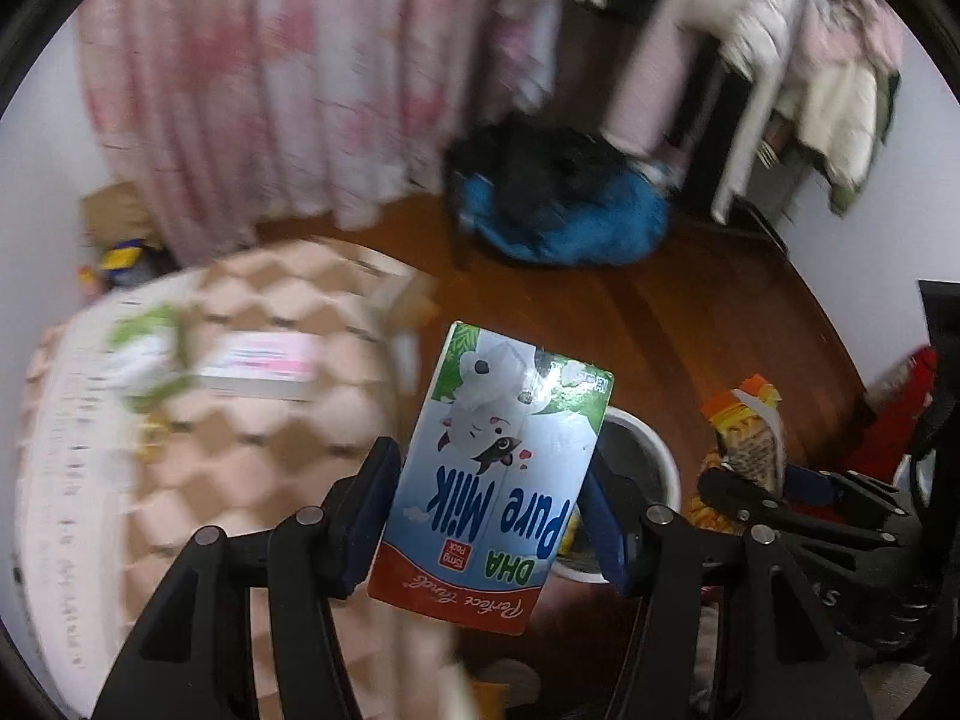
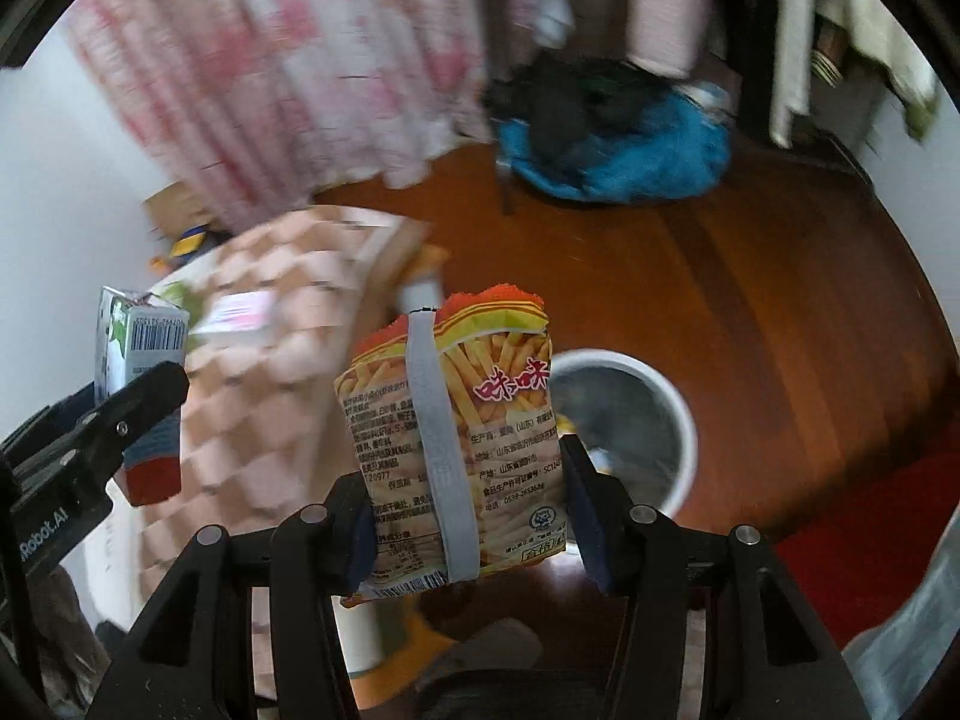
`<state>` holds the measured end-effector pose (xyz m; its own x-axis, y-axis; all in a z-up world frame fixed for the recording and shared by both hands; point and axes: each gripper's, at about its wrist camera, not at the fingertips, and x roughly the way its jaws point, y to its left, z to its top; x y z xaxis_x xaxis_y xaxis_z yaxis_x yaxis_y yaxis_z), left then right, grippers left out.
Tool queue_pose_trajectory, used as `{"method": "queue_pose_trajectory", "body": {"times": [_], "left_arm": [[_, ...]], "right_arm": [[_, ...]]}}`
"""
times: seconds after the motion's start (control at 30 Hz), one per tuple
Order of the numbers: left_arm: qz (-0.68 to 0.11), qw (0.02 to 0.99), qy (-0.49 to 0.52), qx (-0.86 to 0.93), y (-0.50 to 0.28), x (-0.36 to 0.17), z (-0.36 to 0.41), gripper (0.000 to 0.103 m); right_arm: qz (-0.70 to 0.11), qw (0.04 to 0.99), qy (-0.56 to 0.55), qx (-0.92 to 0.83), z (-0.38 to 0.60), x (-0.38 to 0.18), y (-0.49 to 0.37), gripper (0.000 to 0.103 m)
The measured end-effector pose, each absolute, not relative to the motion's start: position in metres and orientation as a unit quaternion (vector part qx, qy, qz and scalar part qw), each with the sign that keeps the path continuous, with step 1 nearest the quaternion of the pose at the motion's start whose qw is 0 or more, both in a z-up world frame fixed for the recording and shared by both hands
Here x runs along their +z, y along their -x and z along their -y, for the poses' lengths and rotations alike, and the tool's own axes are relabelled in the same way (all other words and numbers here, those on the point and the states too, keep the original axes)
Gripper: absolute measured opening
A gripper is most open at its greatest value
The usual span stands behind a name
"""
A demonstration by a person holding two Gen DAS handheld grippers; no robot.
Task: Collect trash
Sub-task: 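Carry the milk carton and fries bag over the bin and release both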
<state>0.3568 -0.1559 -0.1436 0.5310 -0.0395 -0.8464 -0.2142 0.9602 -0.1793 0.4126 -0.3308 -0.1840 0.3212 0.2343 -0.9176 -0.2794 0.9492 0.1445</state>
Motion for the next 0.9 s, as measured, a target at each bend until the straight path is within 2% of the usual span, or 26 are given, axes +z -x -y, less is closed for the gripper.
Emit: {"method": "queue_pose_trajectory", "body": {"times": [0.3, 0.57, 0.63, 0.67, 0.7, 0.9], "left_arm": [[-0.587, 0.784, 0.196, -0.044, -0.446, -0.25, 0.224, 0.055], [-0.626, 0.759, 0.173, -0.031, -0.474, -0.291, 0.245, 0.058], [-0.629, 0.76, 0.161, -0.022, -0.475, -0.294, 0.247, 0.075], [-0.629, 0.762, 0.152, -0.015, -0.475, -0.295, 0.247, 0.091], [-0.629, 0.763, 0.148, -0.01, -0.474, -0.297, 0.246, 0.099], [-0.625, 0.772, 0.112, 0.022, -0.465, -0.302, 0.243, 0.099]], "right_arm": [[-0.648, 0.755, -0.026, 0.095, 0.42, -0.31, -0.474, 0.055], [-0.681, 0.728, -0.038, 0.069, 0.442, -0.392, -0.504, 0.055], [-0.685, 0.725, -0.04, 0.066, 0.441, -0.404, -0.51, 0.055], [-0.688, 0.722, -0.042, 0.064, 0.443, -0.409, -0.511, 0.056], [-0.689, 0.721, -0.043, 0.062, 0.444, -0.412, -0.512, 0.057], [-0.685, 0.726, -0.04, 0.048, 0.45, -0.414, -0.51, 0.086]]}}
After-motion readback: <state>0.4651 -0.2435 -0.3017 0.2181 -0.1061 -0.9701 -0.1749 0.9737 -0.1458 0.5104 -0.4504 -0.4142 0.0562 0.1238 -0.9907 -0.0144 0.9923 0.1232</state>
